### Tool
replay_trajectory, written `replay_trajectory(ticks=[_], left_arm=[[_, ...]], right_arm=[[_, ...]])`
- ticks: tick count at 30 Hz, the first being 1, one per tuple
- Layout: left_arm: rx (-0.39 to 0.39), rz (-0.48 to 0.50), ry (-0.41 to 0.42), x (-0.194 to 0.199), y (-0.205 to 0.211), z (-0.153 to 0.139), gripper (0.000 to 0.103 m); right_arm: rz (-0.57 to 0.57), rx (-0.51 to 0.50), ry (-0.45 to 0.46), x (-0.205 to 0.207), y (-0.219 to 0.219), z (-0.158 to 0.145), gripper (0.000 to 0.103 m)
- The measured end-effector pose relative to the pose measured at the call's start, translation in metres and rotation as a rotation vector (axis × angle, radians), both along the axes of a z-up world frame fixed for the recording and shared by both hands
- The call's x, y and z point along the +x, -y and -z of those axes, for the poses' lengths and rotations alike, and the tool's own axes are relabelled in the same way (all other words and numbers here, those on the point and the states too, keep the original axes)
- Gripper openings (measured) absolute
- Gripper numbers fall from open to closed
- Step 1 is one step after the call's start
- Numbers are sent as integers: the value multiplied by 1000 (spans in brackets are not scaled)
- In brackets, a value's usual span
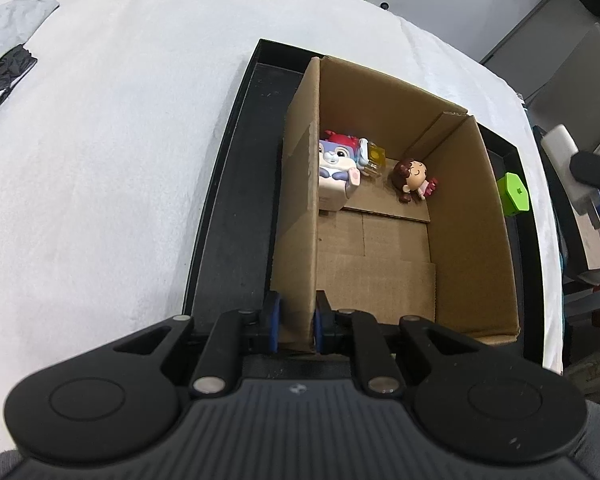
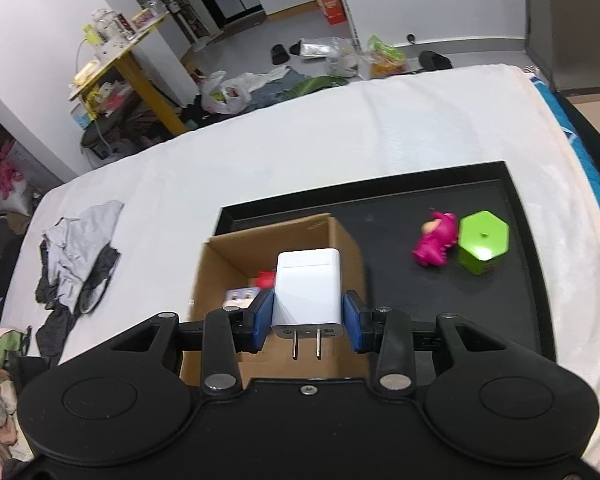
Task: Organize rigid objects
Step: 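Carry the white charger into the box and open the right gripper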
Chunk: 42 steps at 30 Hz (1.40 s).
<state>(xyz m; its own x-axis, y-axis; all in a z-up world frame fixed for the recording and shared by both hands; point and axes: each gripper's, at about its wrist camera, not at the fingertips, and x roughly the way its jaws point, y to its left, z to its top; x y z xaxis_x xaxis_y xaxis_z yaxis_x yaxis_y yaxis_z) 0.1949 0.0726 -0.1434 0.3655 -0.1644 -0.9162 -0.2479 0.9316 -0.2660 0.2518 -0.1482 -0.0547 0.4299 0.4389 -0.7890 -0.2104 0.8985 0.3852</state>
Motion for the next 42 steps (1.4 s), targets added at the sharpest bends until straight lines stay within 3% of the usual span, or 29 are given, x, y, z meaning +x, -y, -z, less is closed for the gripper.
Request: replay_trajectory(ticks=[10, 38, 41, 42], left_arm=[[-33, 11, 15, -3, -4, 2, 17], [-72, 26, 34, -4, -12, 6, 18], [-74, 31, 35, -4, -12, 6, 18], [-70, 31, 37, -4, -12, 6, 18]], right_arm=[[-38, 5, -9, -3, -33, -1, 37], [-66, -145, -91, 11, -92, 53, 38], [-45, -133, -91, 14, -92, 59, 43], [-36, -127, -107, 16, -90, 61, 52]])
